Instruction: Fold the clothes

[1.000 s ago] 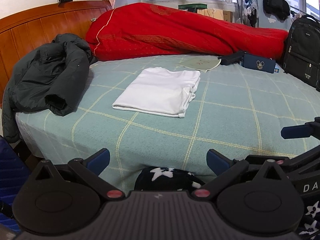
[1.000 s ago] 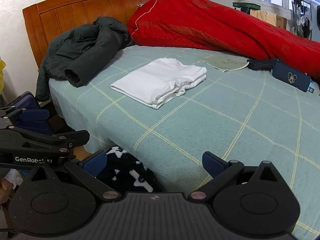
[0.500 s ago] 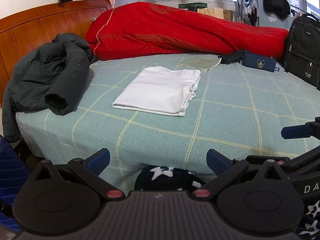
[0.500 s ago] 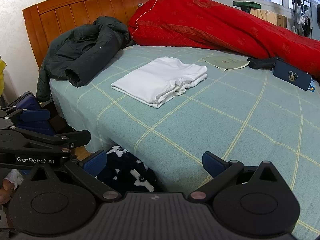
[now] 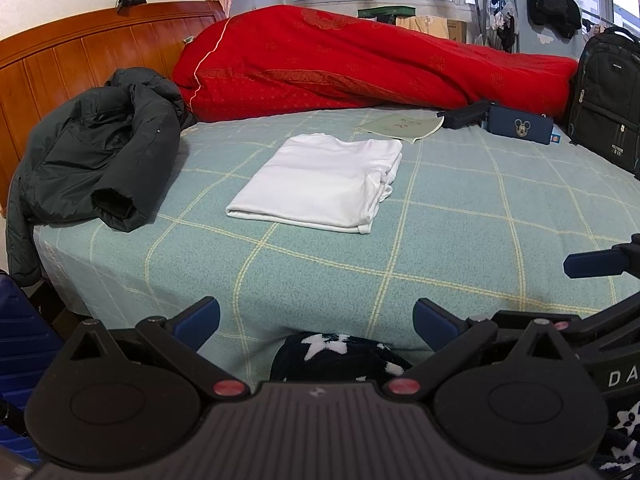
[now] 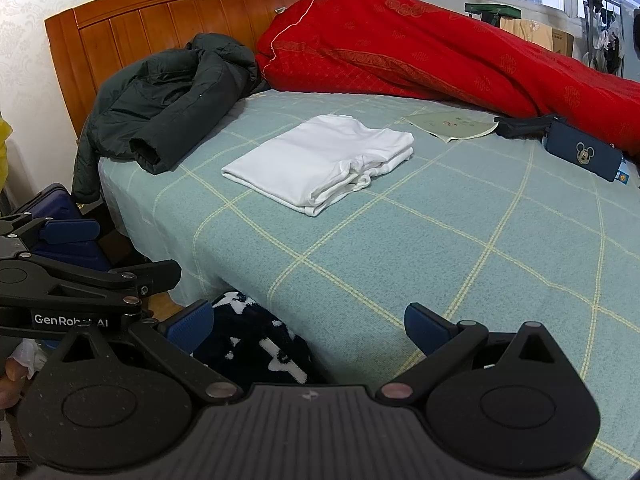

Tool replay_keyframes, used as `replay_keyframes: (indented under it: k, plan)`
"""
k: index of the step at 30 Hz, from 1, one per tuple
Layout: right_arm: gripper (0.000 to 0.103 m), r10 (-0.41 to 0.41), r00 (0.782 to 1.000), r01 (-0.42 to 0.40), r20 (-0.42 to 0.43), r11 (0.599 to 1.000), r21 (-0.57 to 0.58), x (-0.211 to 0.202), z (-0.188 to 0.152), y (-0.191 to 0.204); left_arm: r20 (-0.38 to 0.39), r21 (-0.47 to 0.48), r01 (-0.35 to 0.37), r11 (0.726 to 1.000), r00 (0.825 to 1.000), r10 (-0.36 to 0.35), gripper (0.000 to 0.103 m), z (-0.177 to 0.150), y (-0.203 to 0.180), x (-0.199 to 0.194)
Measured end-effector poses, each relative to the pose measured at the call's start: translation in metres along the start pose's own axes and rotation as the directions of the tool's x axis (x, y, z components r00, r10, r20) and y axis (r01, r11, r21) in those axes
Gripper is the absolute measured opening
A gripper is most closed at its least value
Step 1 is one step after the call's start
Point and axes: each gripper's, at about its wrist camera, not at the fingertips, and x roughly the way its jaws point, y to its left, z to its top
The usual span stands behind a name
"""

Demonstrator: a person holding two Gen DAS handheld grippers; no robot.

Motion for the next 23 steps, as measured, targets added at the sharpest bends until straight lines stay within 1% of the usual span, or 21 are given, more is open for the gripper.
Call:
replay_keyframes:
  k: [23]
  plan:
    - [0.103,0.002,1.0,-0.002,0.005,1.0,-0.001,-0.0015,-0.0008,0.001,0.003,0.006,-0.001,1.0,1.0,0.001,0.102,-0.001,0.0007,-0.0006]
